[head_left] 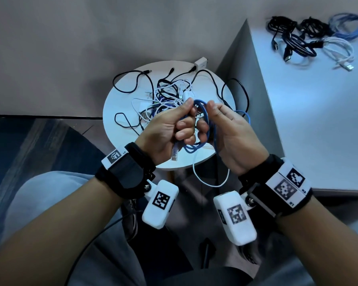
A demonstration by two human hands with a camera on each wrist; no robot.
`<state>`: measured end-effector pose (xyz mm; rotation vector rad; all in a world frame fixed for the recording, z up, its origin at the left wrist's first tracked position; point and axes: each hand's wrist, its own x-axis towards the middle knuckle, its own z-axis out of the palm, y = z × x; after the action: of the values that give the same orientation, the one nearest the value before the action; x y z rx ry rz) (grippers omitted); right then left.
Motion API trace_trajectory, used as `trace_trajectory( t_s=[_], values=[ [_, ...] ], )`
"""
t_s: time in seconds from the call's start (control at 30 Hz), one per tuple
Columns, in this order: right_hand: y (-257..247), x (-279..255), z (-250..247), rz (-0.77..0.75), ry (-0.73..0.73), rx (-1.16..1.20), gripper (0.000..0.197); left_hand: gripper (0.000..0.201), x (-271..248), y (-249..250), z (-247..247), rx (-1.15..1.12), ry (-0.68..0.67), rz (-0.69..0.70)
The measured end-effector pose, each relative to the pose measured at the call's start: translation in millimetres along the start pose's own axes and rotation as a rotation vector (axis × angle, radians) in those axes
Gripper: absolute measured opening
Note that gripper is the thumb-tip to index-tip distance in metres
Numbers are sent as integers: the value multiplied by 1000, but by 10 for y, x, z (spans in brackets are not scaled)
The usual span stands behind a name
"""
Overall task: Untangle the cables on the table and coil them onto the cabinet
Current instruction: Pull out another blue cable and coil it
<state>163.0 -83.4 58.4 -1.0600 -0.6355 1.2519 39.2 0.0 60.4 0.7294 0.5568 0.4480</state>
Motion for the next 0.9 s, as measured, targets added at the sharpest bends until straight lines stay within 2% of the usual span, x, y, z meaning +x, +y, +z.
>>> trace_trajectory(
  t_s=[0.1, 0.27, 0.43, 0.6, 0.73, 0.8, 0.87, 0.9],
  values=[
    [30, 32, 7, 1, 25, 8, 21, 30, -29, 3, 25, 10, 5, 3],
    [81, 25, 29, -1, 59, -36, 19, 36, -85, 67, 13, 12, -80, -113],
    [40, 5, 24, -36, -2, -45, 18, 56, -89, 91, -68, 41, -172, -135],
    [25, -5, 51, -23, -1, 26, 18, 48, -78, 24, -43, -167, -228, -82],
    [38, -10, 42, -37, -27, -28, 22, 41, -18, 64, -84, -301, -292, -43],
    [37, -5, 37, -64, -37, -93, 23, 41, 9, 88, -124, -311, -299, -24],
    [70, 5, 19, -103, -24, -287, 23, 39, 1, 137, -157, -404, -309, -13],
    [105, 3, -4, -118, -23, -417, 22, 37, -5, 194, -172, -432, -273, 22]
  ],
)
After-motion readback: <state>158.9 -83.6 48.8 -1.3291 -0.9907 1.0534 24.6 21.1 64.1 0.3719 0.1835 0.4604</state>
